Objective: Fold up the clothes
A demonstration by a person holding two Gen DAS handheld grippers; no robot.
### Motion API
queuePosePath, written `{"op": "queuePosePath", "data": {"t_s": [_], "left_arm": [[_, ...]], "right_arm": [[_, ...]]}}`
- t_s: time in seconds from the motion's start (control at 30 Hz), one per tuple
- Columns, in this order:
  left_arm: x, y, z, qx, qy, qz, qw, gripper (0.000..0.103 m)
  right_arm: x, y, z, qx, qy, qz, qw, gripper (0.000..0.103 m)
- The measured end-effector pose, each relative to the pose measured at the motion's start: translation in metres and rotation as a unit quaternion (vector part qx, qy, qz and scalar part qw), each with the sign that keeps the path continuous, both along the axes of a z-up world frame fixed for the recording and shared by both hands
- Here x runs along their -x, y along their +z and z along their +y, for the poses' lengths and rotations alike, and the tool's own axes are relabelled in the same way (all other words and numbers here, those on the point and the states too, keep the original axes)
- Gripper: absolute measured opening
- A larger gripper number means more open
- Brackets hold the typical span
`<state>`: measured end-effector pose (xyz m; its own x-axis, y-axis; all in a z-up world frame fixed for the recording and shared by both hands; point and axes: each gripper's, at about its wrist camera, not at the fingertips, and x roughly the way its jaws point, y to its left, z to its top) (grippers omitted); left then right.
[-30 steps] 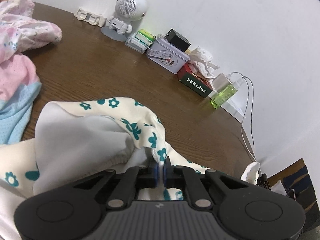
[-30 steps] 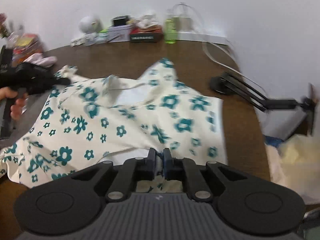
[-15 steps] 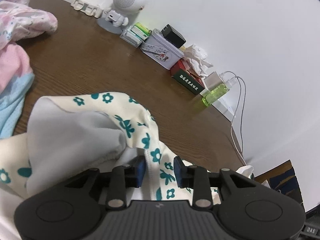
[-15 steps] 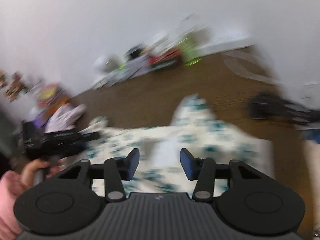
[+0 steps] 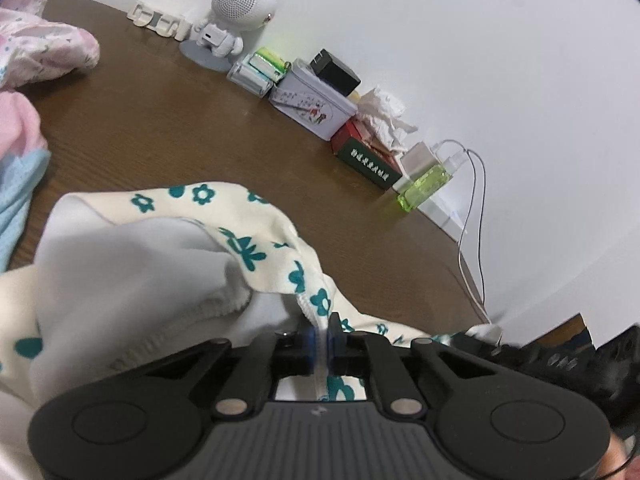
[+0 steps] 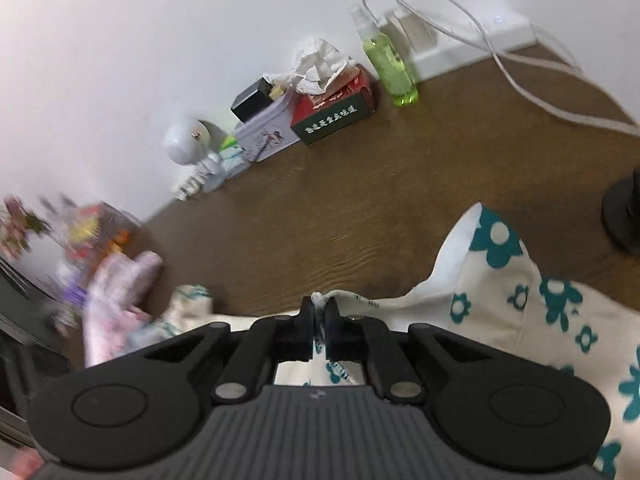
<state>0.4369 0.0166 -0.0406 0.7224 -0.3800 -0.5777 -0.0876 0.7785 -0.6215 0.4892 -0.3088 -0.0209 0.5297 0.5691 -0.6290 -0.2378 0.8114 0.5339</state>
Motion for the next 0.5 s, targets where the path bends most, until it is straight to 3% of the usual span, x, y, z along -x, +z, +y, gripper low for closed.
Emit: {"op": "queuePosePath", "data": {"t_s": [0.07, 0.1, 0.13, 0.2, 0.33, 0.43, 0.5], "left_arm": [[0.0, 0.002, 0.002, 0.012, -0.001, 0.009, 0.9999, 0.009], [0.0, 0.003, 0.004, 0.018, -0.003, 0.014, 0.9997, 0.021], [0.003, 0.007, 0.007, 0.022, -0.008, 0.017, 0.9996, 0.037], [0.016, 0.021, 0.014, 0.018, -0.019, 0.011, 0.9996, 0.052], [0.068, 0.061, 0.03, -0.008, -0.095, -0.052, 0.9941, 0.061], [0.118, 0.078, 0.029, -0.063, -0.174, -0.068, 0.9804, 0.066], [0.152, 0.077, 0.022, -0.089, -0.229, -0.06, 0.9674, 0.066]], "right_arm": [[-0.001, -0.01, 0.0, -0.002, 0.008, 0.021, 1.0, 0.011], [0.0, -0.011, -0.001, -0.007, 0.009, 0.03, 0.999, 0.02], [0.004, -0.008, -0.005, -0.015, 0.006, 0.033, 0.999, 0.043], [0.019, 0.009, -0.019, -0.031, -0.001, 0.014, 0.999, 0.061], [0.078, 0.06, -0.051, -0.051, 0.027, -0.055, 0.997, 0.065], [0.146, 0.083, -0.057, -0.009, 0.104, -0.089, 0.991, 0.066], [0.184, 0.076, -0.056, 0.027, 0.151, -0.083, 0.985, 0.065]]}}
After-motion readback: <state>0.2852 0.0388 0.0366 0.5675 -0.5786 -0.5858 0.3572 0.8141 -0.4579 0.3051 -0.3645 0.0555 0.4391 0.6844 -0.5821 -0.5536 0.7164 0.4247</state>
